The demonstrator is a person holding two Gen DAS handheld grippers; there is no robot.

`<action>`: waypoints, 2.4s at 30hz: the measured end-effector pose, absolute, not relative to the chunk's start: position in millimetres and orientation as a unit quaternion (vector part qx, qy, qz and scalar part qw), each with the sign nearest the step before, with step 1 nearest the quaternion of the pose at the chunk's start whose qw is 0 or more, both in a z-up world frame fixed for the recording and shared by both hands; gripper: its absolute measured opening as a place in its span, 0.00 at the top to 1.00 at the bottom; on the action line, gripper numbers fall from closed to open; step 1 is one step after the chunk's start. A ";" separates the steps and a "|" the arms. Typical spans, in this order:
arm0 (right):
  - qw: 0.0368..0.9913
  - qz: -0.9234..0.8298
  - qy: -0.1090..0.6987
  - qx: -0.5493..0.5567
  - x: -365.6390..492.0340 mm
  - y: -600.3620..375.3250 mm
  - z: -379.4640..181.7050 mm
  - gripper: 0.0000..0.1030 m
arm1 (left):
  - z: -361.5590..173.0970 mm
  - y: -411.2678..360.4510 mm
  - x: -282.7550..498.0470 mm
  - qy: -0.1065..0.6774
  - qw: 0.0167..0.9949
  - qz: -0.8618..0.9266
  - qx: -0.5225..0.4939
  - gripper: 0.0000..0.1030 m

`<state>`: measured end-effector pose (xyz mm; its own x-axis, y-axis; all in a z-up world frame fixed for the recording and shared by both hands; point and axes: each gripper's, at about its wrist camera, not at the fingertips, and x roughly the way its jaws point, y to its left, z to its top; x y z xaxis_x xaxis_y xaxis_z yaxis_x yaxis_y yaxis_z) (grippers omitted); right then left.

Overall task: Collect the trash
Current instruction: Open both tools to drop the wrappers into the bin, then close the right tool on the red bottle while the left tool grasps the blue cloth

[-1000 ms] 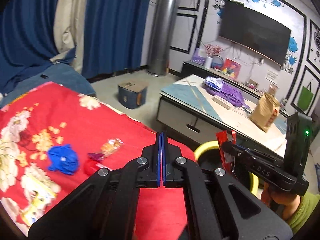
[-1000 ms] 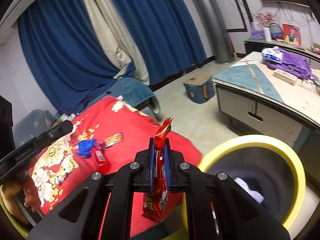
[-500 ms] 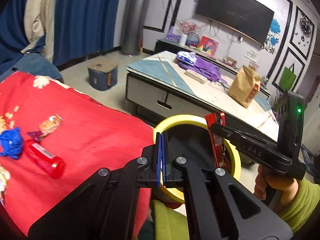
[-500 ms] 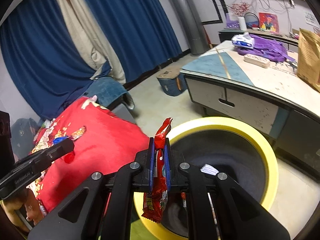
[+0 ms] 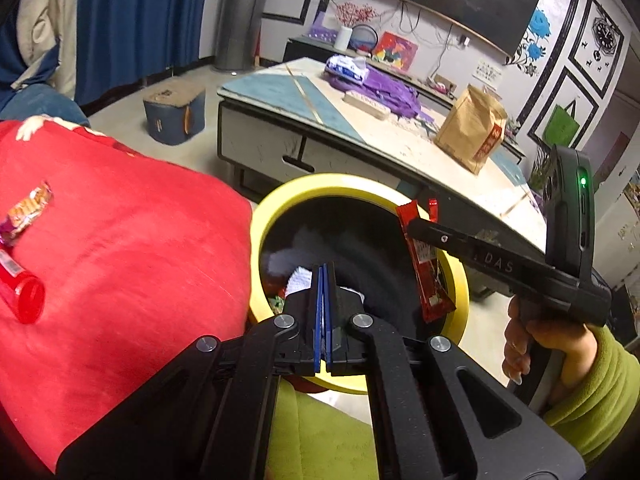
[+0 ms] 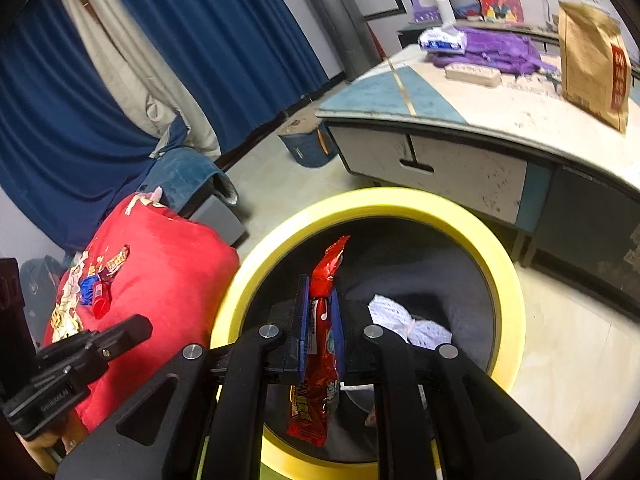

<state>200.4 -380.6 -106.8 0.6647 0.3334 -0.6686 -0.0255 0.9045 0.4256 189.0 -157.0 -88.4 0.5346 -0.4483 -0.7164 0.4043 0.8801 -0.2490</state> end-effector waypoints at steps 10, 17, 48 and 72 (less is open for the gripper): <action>0.886 0.064 0.404 0.221 200.2 -392.2 -115.5 0.39 | -90.4 -140.7 191.6 0.429 0.879 -0.203 -0.047 0.17; 0.901 0.063 0.379 0.201 195.7 -382.1 -100.4 0.34 | -75.3 -125.2 182.8 0.409 0.896 -0.166 -0.043 0.10; 0.919 0.180 0.335 0.107 176.9 -283.4 -45.1 0.30 | -33.6 -4.6 161.1 0.334 0.935 -0.031 -0.115 0.10; 0.871 0.348 0.346 -0.027 201.7 -98.6 -38.7 0.28 | -45.7 124.0 181.7 0.372 0.914 0.083 -0.142 0.10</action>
<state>201.7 -98.6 -38.7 0.5185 0.5867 -0.6220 -0.6248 0.7566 0.1929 181.7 124.0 -45.7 0.7102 0.0459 -0.7025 -0.2575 0.9457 -0.1985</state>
